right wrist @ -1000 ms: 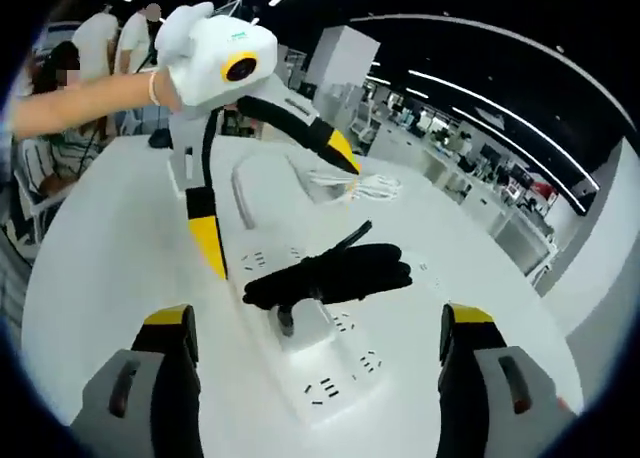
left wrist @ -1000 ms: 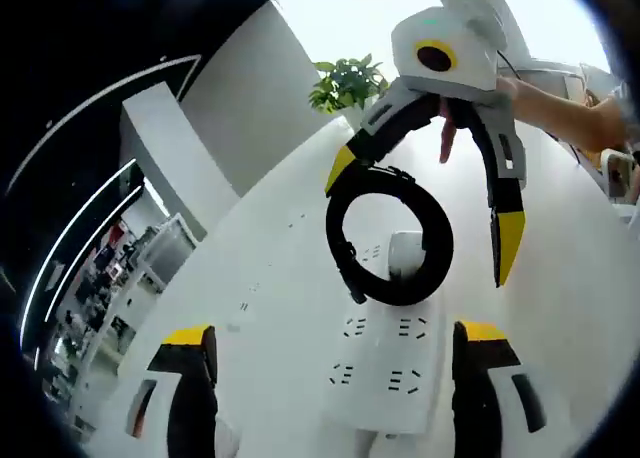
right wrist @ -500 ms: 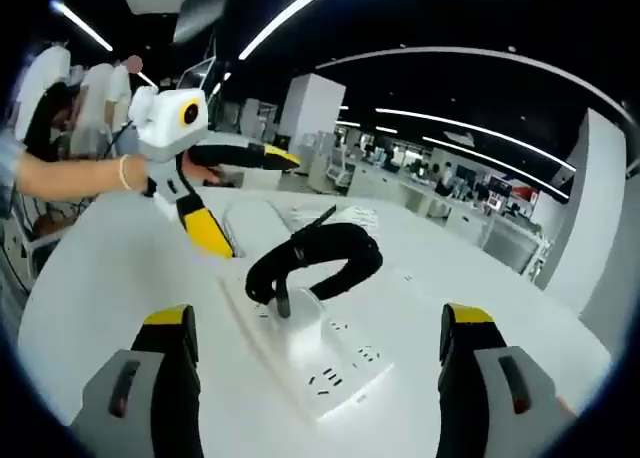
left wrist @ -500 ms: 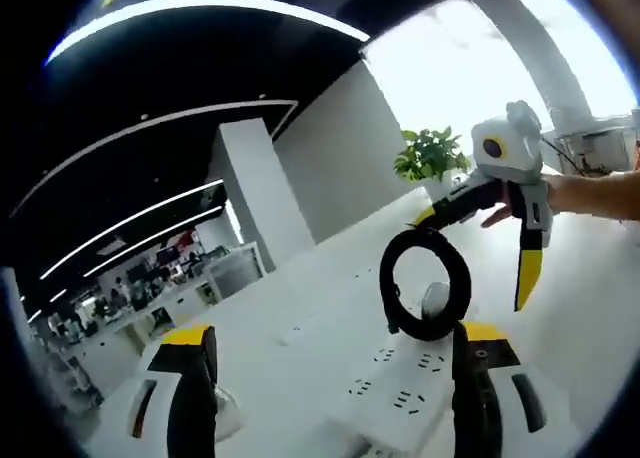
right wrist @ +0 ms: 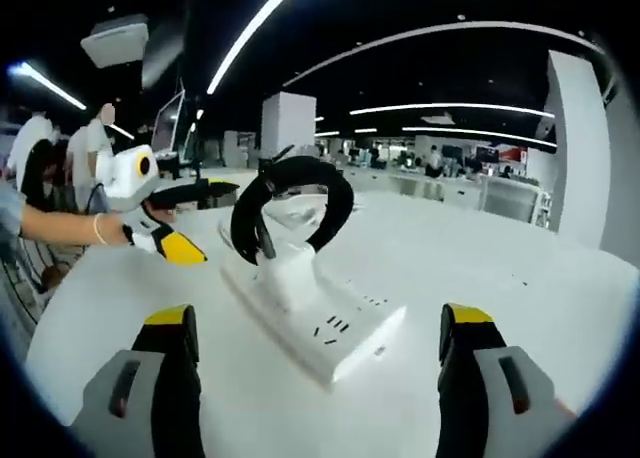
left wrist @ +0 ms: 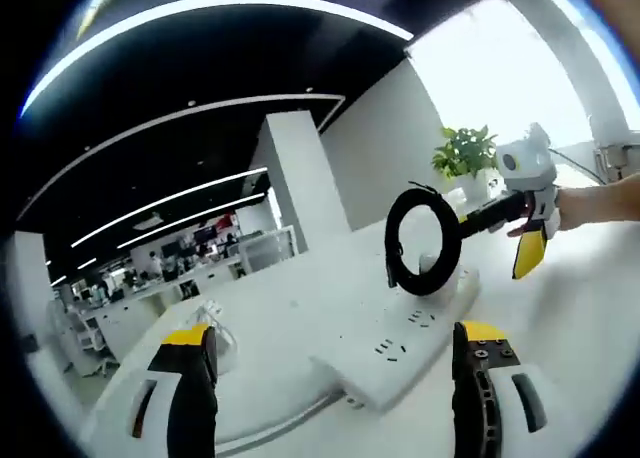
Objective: Straighten the power strip on the desk, plug the charger into it
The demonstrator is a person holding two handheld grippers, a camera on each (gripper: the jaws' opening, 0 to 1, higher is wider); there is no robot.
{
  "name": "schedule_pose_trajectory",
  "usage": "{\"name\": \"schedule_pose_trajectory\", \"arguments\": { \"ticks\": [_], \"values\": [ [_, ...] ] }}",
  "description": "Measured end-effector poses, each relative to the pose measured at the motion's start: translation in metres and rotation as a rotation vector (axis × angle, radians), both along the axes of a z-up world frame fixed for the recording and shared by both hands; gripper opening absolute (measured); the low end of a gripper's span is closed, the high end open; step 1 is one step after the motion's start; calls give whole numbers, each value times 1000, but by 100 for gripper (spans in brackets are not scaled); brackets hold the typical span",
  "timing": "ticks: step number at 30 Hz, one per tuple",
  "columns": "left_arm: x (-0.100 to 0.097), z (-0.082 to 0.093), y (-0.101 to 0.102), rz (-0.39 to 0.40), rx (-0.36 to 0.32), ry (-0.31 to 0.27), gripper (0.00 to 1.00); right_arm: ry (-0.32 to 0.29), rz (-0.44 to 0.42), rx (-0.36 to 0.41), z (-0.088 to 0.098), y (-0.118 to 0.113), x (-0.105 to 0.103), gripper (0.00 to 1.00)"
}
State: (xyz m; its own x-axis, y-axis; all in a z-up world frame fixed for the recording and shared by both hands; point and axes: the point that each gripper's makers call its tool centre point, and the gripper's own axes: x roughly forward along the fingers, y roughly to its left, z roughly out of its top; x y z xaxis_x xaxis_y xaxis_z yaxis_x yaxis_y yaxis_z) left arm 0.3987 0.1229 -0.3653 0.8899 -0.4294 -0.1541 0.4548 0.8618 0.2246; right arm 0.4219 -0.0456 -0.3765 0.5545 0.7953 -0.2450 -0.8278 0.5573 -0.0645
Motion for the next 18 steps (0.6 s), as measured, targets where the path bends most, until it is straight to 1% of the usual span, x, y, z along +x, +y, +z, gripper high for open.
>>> {"name": "schedule_pose_trajectory", "arguments": {
  "ticks": [1,3,4,8,10,11,13,15,18],
  "values": [
    [1,-5,1,0,-8,20,99,3,3,-8,-2,1,-1,98],
    [2,-13,0,-10,-5,42,99,1,2,-25,-6,2,-2,96],
    [3,-19,0,-17,6,56,99,0,9,-32,-7,3,-4,97],
    [6,-36,-2,-43,60,73,99,6,12,-33,-10,6,-6,95],
    [8,-41,-4,-57,43,98,99,11,7,-31,-11,5,-6,92],
    [9,-44,-3,-52,24,114,99,16,4,-31,-12,5,-6,91],
    [9,-47,-2,-49,12,132,99,23,-3,-23,-13,5,-5,91],
    [9,-49,-2,-52,-18,151,99,32,-5,-16,-13,5,-5,89],
    [7,-50,-2,-62,-30,163,99,43,-1,-4,-14,6,-8,86]
  ]
}}
